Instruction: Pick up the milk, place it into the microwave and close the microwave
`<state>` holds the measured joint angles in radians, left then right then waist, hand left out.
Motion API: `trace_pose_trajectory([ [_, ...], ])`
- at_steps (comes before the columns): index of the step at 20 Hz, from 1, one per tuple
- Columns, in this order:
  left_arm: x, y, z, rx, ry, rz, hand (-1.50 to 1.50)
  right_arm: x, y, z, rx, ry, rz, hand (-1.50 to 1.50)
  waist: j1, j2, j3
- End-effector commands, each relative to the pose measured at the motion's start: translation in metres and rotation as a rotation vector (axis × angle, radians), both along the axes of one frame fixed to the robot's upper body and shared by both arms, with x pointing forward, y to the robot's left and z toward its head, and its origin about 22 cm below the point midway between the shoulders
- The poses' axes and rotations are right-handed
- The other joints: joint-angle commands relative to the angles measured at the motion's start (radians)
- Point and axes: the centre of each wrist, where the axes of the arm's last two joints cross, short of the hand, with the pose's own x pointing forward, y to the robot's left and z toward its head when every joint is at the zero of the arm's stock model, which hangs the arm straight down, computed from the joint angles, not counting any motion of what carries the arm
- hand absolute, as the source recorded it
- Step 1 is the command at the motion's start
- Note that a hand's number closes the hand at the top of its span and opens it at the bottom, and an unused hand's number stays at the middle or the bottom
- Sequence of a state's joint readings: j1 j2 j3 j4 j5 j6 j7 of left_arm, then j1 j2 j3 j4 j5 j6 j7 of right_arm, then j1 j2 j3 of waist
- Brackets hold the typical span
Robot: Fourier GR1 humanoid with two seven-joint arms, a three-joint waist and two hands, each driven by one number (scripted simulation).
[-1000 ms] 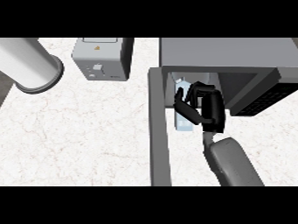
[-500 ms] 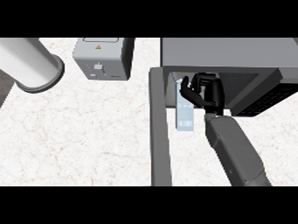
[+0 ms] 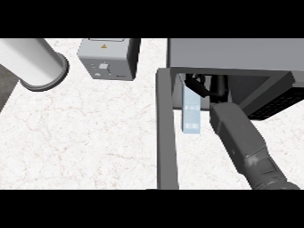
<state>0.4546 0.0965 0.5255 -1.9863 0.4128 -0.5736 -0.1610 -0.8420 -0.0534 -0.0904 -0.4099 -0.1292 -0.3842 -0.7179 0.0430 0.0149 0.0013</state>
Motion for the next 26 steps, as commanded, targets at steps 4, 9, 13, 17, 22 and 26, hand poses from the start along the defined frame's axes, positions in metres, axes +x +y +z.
trace_pose_trajectory([
  [4, 0.008, 0.006, -0.006, -0.001, 0.001, 0.015, -1.5, 0.021, -0.013, 0.021, -0.171, -0.054, -0.054, 1.5, 0.01, 0.004, 0.0],
  [9, 0.024, -0.003, -0.009, -0.006, -0.02, -0.025, -1.5, 0.03, -0.009, 0.035, -0.419, -0.104, -0.136, 1.5, 0.023, 0.012, -0.001],
  [13, 0.021, 0.003, -0.003, 0.007, -0.009, -0.033, -1.5, 0.024, 0.007, 0.023, -0.485, -0.109, -0.237, 1.5, 0.048, 0.021, 0.001],
  [17, 0.021, 0.005, -0.012, -0.013, -0.015, -0.024, -1.5, 0.029, -0.007, 0.03, -0.461, -0.064, -0.326, 1.5, 0.042, 0.02, 0.001],
  [22, 0.031, 0.002, -0.014, 0.0, -0.015, -0.047, -1.5, 0.031, -0.024, 0.035, -0.456, -0.066, -0.36, 1.5, 0.043, 0.024, 0.001],
  [26, 0.029, 0.005, -0.016, -0.002, -0.006, -0.061, -1.5, 0.028, -0.041, 0.03, -0.454, -0.022, -0.4, 1.5, 0.065, 0.036, 0.002],
])
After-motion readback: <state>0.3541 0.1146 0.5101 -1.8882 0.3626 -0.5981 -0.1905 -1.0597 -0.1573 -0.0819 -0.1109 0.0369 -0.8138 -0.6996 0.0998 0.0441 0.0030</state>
